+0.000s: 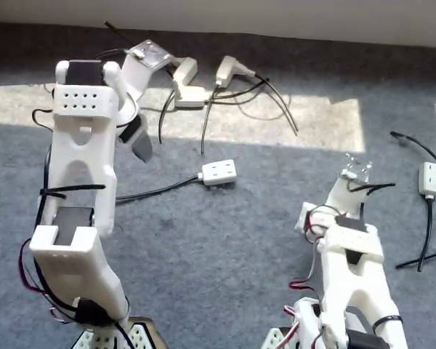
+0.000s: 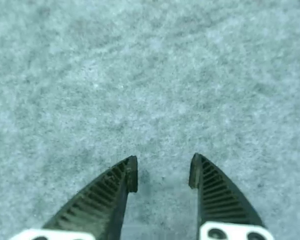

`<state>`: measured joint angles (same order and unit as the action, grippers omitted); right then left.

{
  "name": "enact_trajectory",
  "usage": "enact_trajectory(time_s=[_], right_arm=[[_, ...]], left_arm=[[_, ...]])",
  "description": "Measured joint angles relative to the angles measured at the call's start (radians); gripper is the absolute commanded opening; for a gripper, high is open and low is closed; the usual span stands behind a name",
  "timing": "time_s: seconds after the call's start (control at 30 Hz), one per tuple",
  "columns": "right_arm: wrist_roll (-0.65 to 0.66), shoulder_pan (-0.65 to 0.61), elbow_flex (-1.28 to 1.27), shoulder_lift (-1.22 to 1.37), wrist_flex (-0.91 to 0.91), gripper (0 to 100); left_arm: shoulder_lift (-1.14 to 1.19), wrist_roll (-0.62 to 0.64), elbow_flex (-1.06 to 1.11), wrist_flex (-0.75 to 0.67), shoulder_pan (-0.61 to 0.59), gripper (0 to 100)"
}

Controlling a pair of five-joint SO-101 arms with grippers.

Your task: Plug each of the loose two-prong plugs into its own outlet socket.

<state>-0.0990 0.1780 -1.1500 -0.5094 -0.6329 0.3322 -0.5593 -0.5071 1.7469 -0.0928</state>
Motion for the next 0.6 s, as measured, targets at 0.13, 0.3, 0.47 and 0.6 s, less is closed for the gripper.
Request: enact_trajectory(time_s=[0.13, 0.3, 0.47, 0.6], right_arm=[[0.005, 0.133, 0.253, 0.002, -0.233, 25.3], [0.078, 0.342, 0.634, 0.006, -0.466, 25.3], [0.092, 0.559, 0.988, 0.166, -0.582, 25.3], [0.095, 0.643, 1.272, 0.476, -0.634, 25.3]], left_arm=[[0.000, 0.092, 0.054, 0.020, -0.040, 26], [0.000, 0.183, 0.175, 0.020, 0.003, 26], [0.000, 0.321, 0.241, 0.002, 0.143, 26], [0.000, 0.551, 0.324, -0.137, 0.230, 26]])
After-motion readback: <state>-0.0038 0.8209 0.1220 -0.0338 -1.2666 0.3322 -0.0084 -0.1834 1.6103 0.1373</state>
